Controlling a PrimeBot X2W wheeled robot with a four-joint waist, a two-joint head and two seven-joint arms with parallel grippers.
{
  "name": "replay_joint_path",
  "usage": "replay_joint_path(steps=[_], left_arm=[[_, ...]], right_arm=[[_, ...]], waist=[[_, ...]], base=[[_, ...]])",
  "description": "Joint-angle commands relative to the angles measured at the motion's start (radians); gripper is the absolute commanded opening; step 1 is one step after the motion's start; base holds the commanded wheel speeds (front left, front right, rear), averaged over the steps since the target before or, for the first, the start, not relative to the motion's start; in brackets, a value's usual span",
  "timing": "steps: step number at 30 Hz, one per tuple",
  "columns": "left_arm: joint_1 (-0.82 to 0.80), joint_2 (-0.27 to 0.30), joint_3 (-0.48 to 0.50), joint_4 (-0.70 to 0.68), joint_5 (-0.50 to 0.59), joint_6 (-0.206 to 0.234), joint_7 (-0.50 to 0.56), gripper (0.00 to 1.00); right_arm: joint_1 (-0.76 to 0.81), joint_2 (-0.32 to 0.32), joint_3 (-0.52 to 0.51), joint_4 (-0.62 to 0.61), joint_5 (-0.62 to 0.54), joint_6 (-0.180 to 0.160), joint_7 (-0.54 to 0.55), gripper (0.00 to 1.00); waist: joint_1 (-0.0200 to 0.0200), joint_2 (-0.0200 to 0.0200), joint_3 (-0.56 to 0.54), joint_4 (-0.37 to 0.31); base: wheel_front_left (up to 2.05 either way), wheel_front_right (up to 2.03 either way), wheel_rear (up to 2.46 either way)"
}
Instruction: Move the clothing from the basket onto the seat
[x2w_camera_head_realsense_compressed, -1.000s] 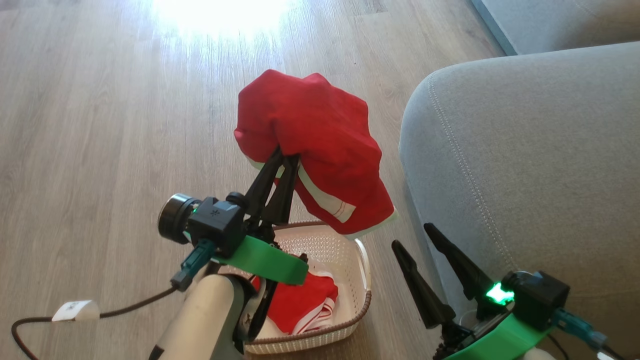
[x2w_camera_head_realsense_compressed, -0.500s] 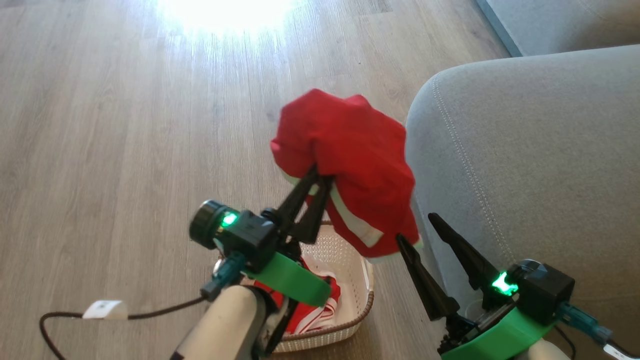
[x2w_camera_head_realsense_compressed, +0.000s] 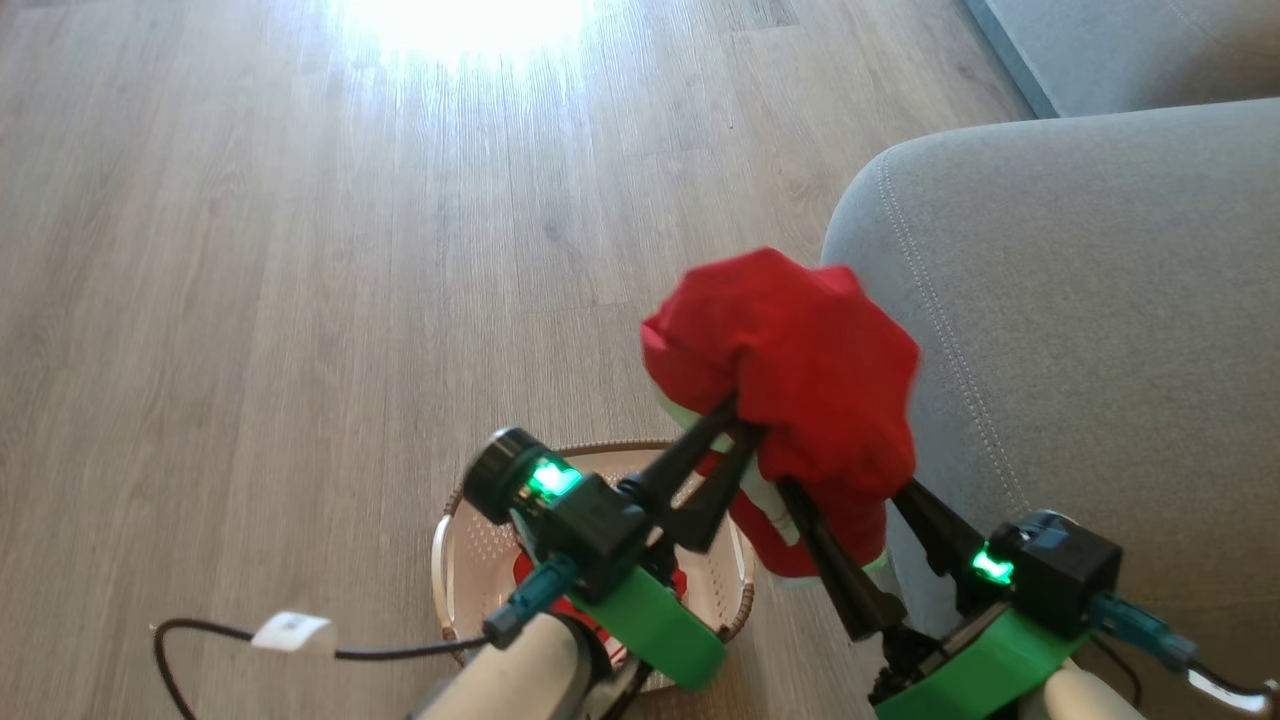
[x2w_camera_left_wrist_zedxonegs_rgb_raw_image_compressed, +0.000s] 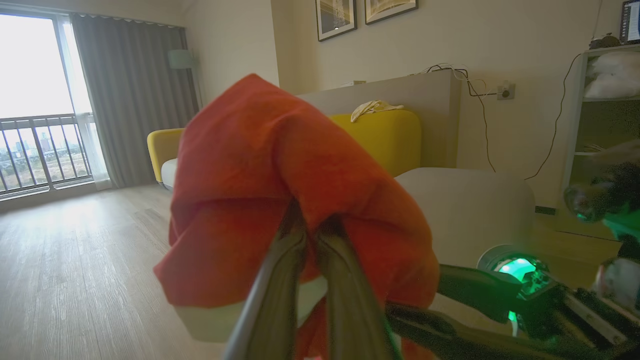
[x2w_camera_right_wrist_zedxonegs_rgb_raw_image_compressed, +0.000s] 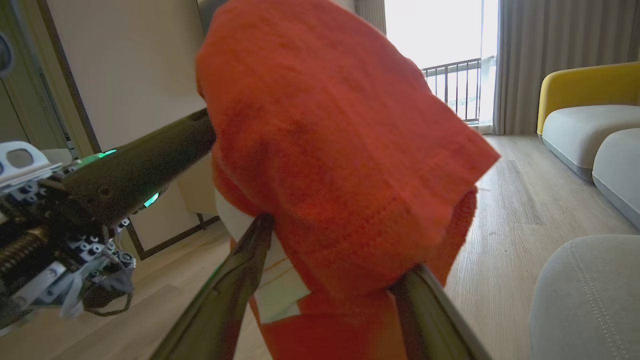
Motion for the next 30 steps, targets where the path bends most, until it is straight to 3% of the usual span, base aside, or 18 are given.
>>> replay_joint_path(steps=[1,7,14,15,16,17,30], left_arm=[[-0.033,0.003,0.022,-0.031,0.0,-0.004,-0.005,0.0],[-0.035,0.003,-0.032,-0.007,-0.016,-0.015,-0.005,0.0],[-0.039,0.003,-0.072,0.016,-0.03,-0.01,-0.005,0.0],[-0.04,0.003,-0.075,0.018,-0.032,-0.008,-0.005,0.0],[-0.041,0.003,-0.078,0.019,-0.033,-0.007,-0.005,0.0],[-0.041,0.003,-0.08,0.021,-0.035,-0.006,-0.005,0.0],[-0.038,0.003,-0.077,0.033,-0.045,0.007,-0.005,0.0]], right_arm=[[-0.056,-0.012,0.019,-0.028,-0.008,0.007,-0.009,1.0],[-0.098,-0.018,0.072,-0.012,-0.043,0.007,-0.009,1.0],[-0.12,0.025,0.06,0.007,-0.091,0.007,-0.009,1.0],[-0.117,0.033,0.053,0.012,-0.095,0.007,-0.009,0.96],[-0.114,0.043,0.044,0.017,-0.094,0.007,-0.009,0.38],[-0.112,0.051,0.032,0.021,-0.101,0.007,-0.009,0.01],[-0.084,0.116,-0.046,0.015,-0.114,0.007,-0.009,0.0]], waist=[[0.0,0.0,0.0,0.001],[0.0,0.0,-0.002,0.003],[0.0,0.0,-0.002,0.011],[0.0,0.0,-0.002,0.012],[0.0,0.0,-0.002,0.014],[0.0,0.0,-0.003,0.015],[0.0,0.0,-0.005,0.02]], base=[[0.0,0.0,0.0],[0.0,0.0,0.0],[0.0,0.0,0.0],[0.0,0.0,0.0],[0.0,0.0,0.0],[0.0,0.0,0.0],[0.0,0.0,0.0]])
